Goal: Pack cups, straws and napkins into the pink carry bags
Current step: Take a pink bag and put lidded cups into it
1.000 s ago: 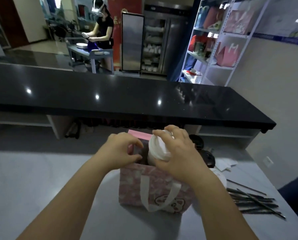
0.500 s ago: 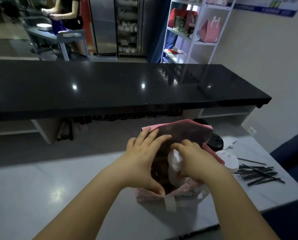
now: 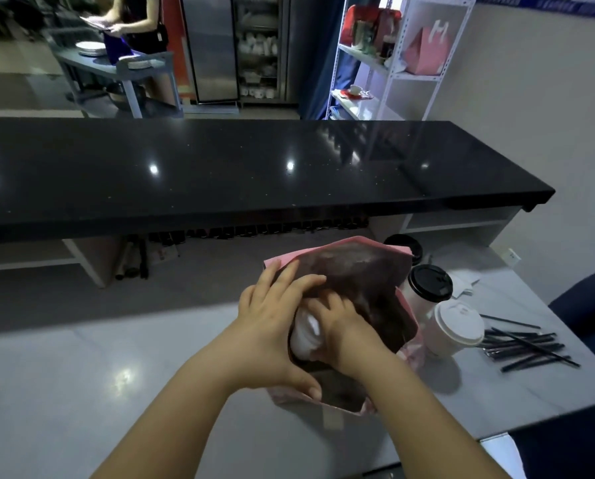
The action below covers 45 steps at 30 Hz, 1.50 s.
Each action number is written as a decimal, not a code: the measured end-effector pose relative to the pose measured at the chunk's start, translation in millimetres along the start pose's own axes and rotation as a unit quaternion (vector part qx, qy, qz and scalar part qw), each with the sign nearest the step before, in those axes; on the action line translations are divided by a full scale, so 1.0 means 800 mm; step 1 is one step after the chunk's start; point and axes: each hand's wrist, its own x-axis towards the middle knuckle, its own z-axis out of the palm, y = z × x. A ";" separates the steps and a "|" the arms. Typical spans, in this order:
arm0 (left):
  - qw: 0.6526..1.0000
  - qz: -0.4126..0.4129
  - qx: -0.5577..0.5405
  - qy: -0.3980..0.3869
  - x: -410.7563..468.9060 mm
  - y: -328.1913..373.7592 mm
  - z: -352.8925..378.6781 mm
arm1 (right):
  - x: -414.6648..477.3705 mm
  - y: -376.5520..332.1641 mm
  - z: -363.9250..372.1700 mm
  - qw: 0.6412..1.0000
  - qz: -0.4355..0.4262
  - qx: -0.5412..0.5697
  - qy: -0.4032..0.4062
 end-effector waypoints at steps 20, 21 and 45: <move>0.971 -0.013 0.220 0.094 0.024 0.018 -0.005 | -0.028 0.003 -0.072 0.997 -0.011 0.034 0.069; 0.968 -0.005 0.225 0.108 0.029 0.021 -0.011 | -0.039 0.008 -0.086 0.992 -0.015 0.043 0.120; 0.970 -0.057 0.163 0.173 0.186 0.183 0.072 | -0.114 0.208 -0.139 0.961 -0.027 0.020 0.274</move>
